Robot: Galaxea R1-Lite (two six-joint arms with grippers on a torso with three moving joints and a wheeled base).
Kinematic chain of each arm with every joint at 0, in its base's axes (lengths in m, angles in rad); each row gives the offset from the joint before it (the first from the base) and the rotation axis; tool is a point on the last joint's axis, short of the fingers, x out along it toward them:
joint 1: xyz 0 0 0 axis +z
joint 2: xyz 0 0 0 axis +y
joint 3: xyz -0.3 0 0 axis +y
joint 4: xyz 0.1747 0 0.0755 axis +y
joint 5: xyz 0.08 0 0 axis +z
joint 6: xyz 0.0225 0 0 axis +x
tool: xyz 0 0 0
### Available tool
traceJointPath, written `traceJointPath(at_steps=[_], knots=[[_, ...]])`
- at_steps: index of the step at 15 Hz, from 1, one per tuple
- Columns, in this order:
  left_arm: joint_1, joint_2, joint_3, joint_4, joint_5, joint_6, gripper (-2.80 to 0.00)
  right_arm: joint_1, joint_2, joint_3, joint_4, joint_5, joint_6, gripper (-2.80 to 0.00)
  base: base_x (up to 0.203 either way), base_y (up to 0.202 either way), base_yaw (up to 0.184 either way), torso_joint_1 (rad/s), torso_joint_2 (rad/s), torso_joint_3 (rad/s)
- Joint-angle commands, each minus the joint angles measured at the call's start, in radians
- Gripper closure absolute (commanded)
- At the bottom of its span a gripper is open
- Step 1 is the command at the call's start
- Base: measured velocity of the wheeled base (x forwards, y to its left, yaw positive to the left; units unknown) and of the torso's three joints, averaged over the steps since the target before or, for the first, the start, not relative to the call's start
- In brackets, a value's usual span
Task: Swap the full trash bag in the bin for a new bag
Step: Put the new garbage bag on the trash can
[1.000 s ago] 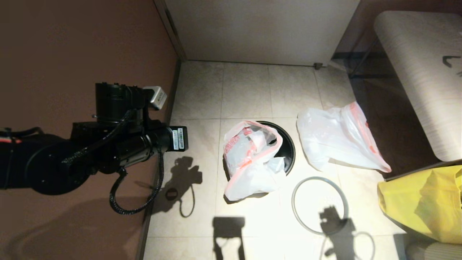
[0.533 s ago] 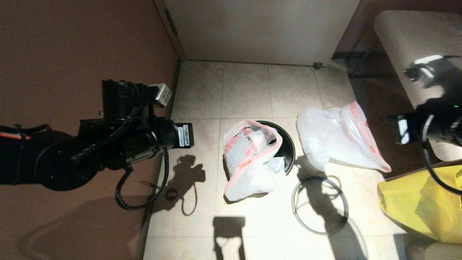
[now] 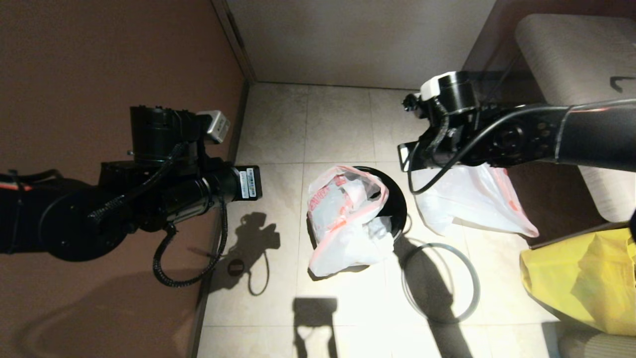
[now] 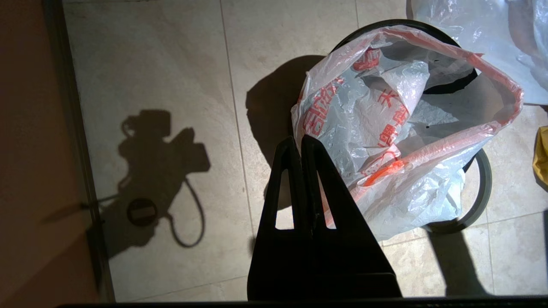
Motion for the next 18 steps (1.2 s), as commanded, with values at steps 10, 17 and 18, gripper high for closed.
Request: traceJointPath(at_steps=[10,17,18], knots=[[0.005,0.002,0.003,-0.004,0.007,0.004,0.00,0.100,0.183,-0.042,-0.092,-0.084,0.096,-2.80,0.000,0.000,0.000,0.000,0.00,0.000],[0.006,-0.024,0.001,-0.002,0.009,0.004,0.00,0.099,0.141,0.108,-0.089,-0.113,0.113,-2.80,0.000,0.000,0.000,0.000,0.00,0.000],[0.008,-0.022,0.000,-0.004,0.009,0.004,0.00,0.097,0.162,0.089,-0.093,-0.112,0.114,-2.80,0.000,0.000,0.000,0.000,0.00,0.000]])
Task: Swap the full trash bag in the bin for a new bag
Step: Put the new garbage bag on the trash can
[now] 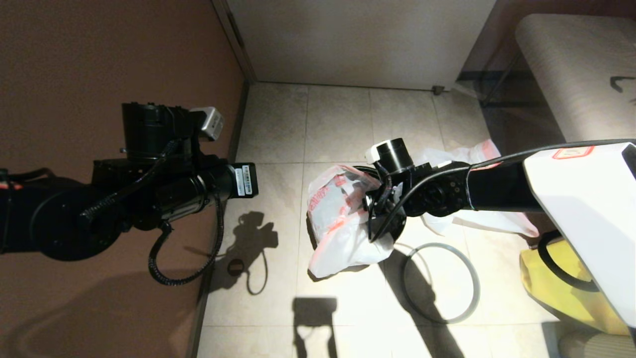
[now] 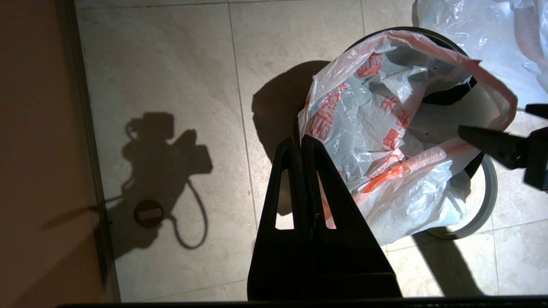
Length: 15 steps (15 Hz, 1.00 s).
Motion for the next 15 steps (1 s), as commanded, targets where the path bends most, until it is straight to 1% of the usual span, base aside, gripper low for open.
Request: traceJointPath(at_steps=[1,2,4,5,10,12,14,15], knots=[[0.001,-0.009,-0.002,-0.003,0.001,-0.001,0.00,-0.002,0.032,-0.054,-0.011,0.000,0.010,-2.80,0.000,0.000,0.000,0.000,0.00,0.000],[0.001,-0.012,-0.002,-0.003,0.001,0.000,0.00,-0.004,0.062,-0.111,-0.016,0.002,0.031,-2.80,0.000,0.000,0.000,0.000,0.00,0.000],[-0.001,-0.009,-0.002,-0.003,0.001,-0.001,0.00,-0.025,0.121,-0.136,-0.022,0.002,0.045,-2.80,0.000,0.000,0.000,0.000,0.00,0.000],[-0.001,-0.009,-0.002,-0.003,0.001,0.000,0.00,-0.041,0.135,-0.137,-0.027,0.001,0.046,0.00,0.000,0.000,0.000,0.000,0.00,0.000],[-0.002,-0.009,-0.002,-0.001,0.001,0.000,0.00,-0.020,0.091,-0.134,0.014,0.011,0.052,0.00,0.000,0.000,0.000,0.000,0.00,0.000],[0.001,-0.007,-0.005,0.005,-0.006,-0.002,0.00,-0.003,0.050,-0.135,0.043,0.013,0.071,0.00,0.000,0.000,0.000,0.000,0.00,0.000],[-0.001,0.013,-0.006,0.008,-0.009,-0.003,0.00,0.008,-0.020,-0.136,0.046,0.050,0.085,0.00,0.000,0.000,0.000,0.000,0.00,0.000],[-0.006,0.028,-0.004,0.008,-0.008,-0.003,0.00,0.008,-0.050,-0.136,0.040,0.085,0.113,0.00,0.000,0.000,0.000,0.000,0.00,0.000]])
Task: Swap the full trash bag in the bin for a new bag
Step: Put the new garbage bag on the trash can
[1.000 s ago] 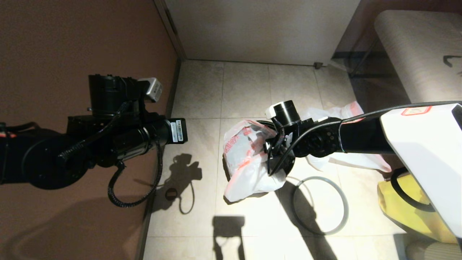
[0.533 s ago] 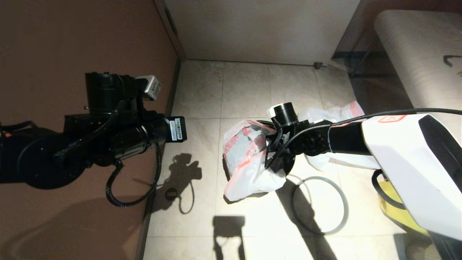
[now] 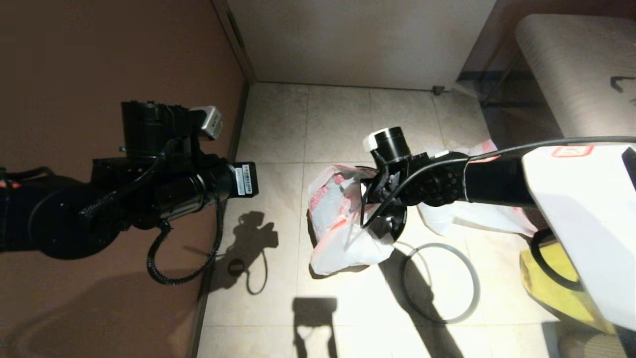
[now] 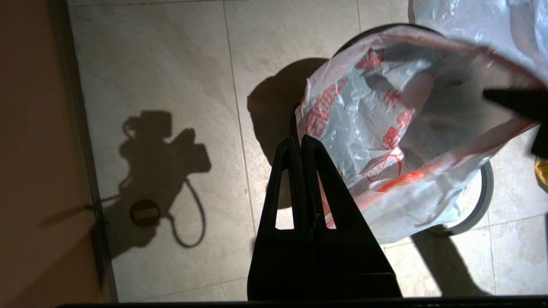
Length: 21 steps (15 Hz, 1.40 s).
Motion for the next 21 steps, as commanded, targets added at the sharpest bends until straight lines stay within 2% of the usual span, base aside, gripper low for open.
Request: traceJointPath(at_steps=[1,3,5,7,10,12,14,17,18,20,21], knots=[[-0.012,0.038,0.001,-0.001,0.001,-0.003,0.00,0.004,-0.104,-0.001,-0.016,0.073,0.061,0.00,0.000,0.000,0.000,0.000,0.00,0.000],[-0.027,0.053,-0.013,0.036,-0.005,-0.019,0.00,-0.010,-0.152,-0.001,-0.078,0.116,0.128,0.00,0.000,0.000,0.000,0.000,0.00,0.000],[-0.042,0.066,-0.057,0.097,-0.011,-0.092,0.00,-0.022,-0.185,-0.001,-0.160,0.130,0.143,0.00,0.000,0.000,0.000,0.000,0.00,0.000],[-0.040,0.065,-0.092,0.172,-0.080,-0.141,0.00,-0.037,-0.199,-0.001,-0.243,0.145,0.144,0.00,0.000,0.000,0.000,0.000,0.00,0.000],[-0.040,0.064,-0.125,0.305,-0.138,-0.197,0.00,-0.066,-0.195,-0.001,-0.295,0.189,0.139,0.00,0.000,0.000,0.000,0.000,0.00,0.000],[-0.056,0.060,-0.099,0.369,-0.167,-0.227,0.00,-0.068,-0.207,-0.002,-0.298,0.206,0.124,0.00,0.000,0.000,0.000,0.000,0.00,0.000],[-0.066,0.057,-0.013,0.391,-0.171,-0.229,0.00,-0.066,-0.222,-0.002,-0.299,0.214,0.114,0.00,0.000,0.000,0.000,0.000,0.00,0.000],[-0.121,0.041,0.158,0.372,-0.171,-0.228,0.00,-0.048,-0.280,-0.001,-0.295,0.228,0.116,0.00,0.000,0.000,0.000,0.000,0.00,0.000],[-0.140,0.050,0.192,0.324,-0.174,-0.234,0.00,-0.044,-0.293,0.000,-0.294,0.228,0.119,0.00,0.000,0.000,0.000,0.000,0.00,0.000],[-0.176,0.091,0.251,0.136,-0.181,-0.290,0.00,-0.039,-0.323,0.002,-0.295,0.228,0.121,0.00,0.000,0.000,0.000,0.000,0.00,0.000],[-0.197,0.118,0.265,0.097,-0.184,-0.314,0.00,-0.039,-0.327,0.002,-0.297,0.228,0.120,0.00,0.000,0.000,0.000,0.000,0.00,0.000]])
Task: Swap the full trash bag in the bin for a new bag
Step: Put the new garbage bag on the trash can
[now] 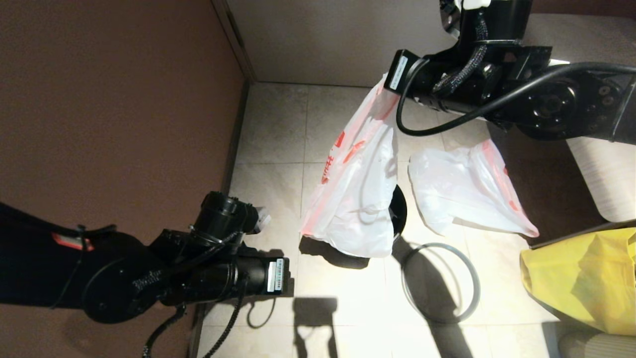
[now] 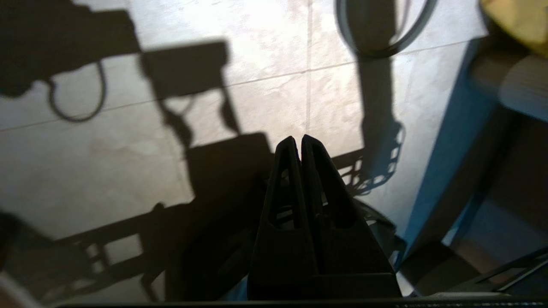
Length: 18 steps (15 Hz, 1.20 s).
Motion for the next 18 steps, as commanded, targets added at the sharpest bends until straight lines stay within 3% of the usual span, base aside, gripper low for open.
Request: traceJointPath(at_steps=[1,4,6,8,12,13,16,18], knots=[[-0.047,0.077,0.034,-0.084,-0.004,-0.034,0.00,-0.002,-0.029,0.001,-0.002,-0.001,0.002,0.00,0.000,0.000,0.000,0.000,0.00,0.000],[-0.062,0.206,-0.031,-0.162,0.007,-0.049,0.00,-0.004,-0.012,0.004,-0.005,-0.002,0.027,0.00,0.000,0.000,0.000,0.000,0.00,0.000],[-0.063,0.319,-0.098,-0.277,0.082,-0.071,0.00,-0.005,0.020,0.006,-0.049,-0.002,0.034,0.00,0.000,0.000,0.000,0.000,0.00,0.000],[-0.044,0.372,-0.128,-0.445,0.175,-0.175,0.00,-0.019,0.062,0.008,-0.125,-0.003,0.031,0.00,0.000,0.000,0.000,0.000,0.00,0.000],[-0.006,0.257,-0.105,-0.453,0.174,-0.258,0.00,-0.051,0.128,0.015,-0.143,-0.002,0.031,0.00,0.000,0.000,0.000,0.000,0.00,0.000],[-0.004,0.199,-0.087,-0.448,0.157,-0.264,-2.80,-0.058,0.138,0.019,-0.165,-0.004,0.030,0.00,0.000,0.000,0.000,0.000,0.00,0.000],[0.006,0.030,0.011,-0.423,0.073,-0.286,-2.80,-0.066,0.159,0.019,-0.179,-0.007,0.009,0.00,0.000,0.000,0.000,0.000,0.00,0.000],[0.063,0.018,0.006,-0.415,0.022,-0.330,-2.80,-0.063,0.159,0.019,-0.180,-0.007,0.009,0.00,0.000,0.000,0.000,0.000,0.00,0.000]])
